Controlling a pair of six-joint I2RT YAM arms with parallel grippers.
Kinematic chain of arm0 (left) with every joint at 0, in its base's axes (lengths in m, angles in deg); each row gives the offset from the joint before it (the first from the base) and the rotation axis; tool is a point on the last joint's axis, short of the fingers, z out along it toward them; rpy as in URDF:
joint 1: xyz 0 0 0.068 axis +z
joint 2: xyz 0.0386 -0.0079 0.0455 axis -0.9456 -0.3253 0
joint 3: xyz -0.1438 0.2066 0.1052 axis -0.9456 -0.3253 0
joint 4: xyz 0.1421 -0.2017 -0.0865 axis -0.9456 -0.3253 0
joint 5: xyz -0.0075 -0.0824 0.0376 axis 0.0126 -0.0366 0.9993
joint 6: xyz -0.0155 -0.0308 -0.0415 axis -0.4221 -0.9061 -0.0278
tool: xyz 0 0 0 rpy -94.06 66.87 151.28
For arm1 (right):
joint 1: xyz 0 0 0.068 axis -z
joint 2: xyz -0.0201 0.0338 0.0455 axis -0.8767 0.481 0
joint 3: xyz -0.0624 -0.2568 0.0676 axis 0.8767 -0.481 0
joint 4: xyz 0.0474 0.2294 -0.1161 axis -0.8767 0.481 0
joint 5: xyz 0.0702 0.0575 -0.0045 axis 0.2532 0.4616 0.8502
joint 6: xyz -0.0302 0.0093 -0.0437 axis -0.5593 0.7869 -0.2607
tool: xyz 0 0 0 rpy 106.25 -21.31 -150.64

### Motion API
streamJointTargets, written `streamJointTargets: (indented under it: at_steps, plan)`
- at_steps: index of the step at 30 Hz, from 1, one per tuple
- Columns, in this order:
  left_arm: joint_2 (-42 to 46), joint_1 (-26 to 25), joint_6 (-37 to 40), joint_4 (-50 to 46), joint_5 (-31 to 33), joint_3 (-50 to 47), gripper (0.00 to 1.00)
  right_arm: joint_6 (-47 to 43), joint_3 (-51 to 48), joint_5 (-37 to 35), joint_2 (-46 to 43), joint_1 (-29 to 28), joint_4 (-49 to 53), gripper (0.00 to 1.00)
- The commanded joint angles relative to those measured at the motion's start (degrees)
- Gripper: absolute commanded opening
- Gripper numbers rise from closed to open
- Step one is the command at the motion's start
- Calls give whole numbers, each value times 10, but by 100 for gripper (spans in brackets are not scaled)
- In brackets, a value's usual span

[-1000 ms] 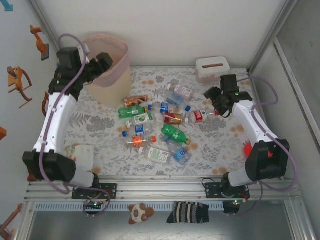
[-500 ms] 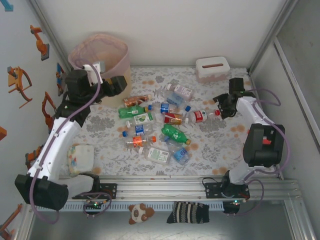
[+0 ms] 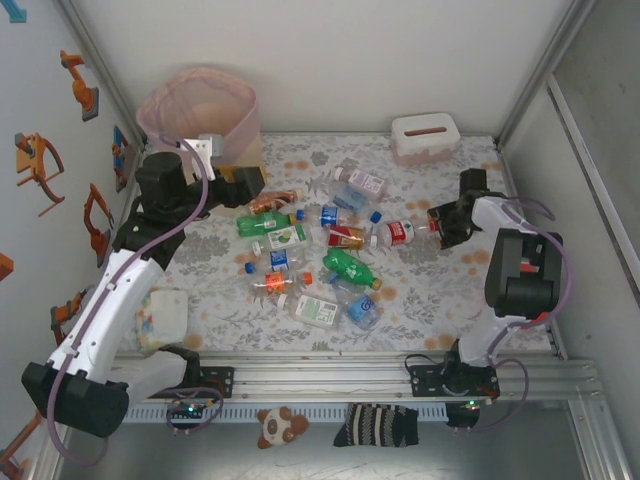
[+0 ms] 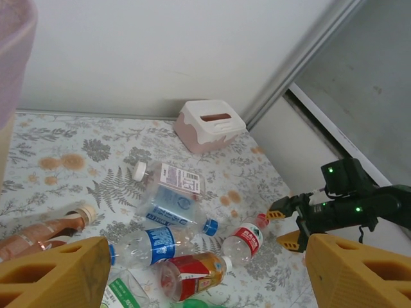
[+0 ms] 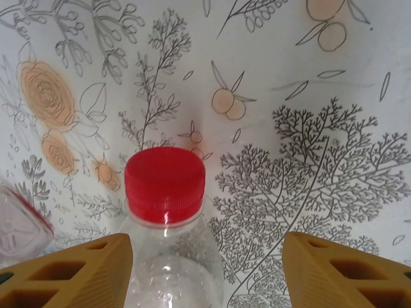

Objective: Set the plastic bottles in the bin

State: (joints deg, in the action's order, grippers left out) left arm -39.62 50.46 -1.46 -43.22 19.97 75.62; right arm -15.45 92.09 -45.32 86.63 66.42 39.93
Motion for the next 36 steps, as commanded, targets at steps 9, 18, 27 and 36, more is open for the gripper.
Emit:
streamJointTargets:
  at_steps: [9,18,27,36]
  plan:
    - [22,-19,6,13,27,-20,79,29,26,56,68,19,-42,57]
    - [16,-20,17,9,29,-16,79,37,25,61,73,28,-57,48]
    - [40,-21,10,12,31,-34,79,38,5,59,41,28,-78,31]
    - [20,-35,22,46,-13,-35,78,-30,0,24,-69,27,-56,22]
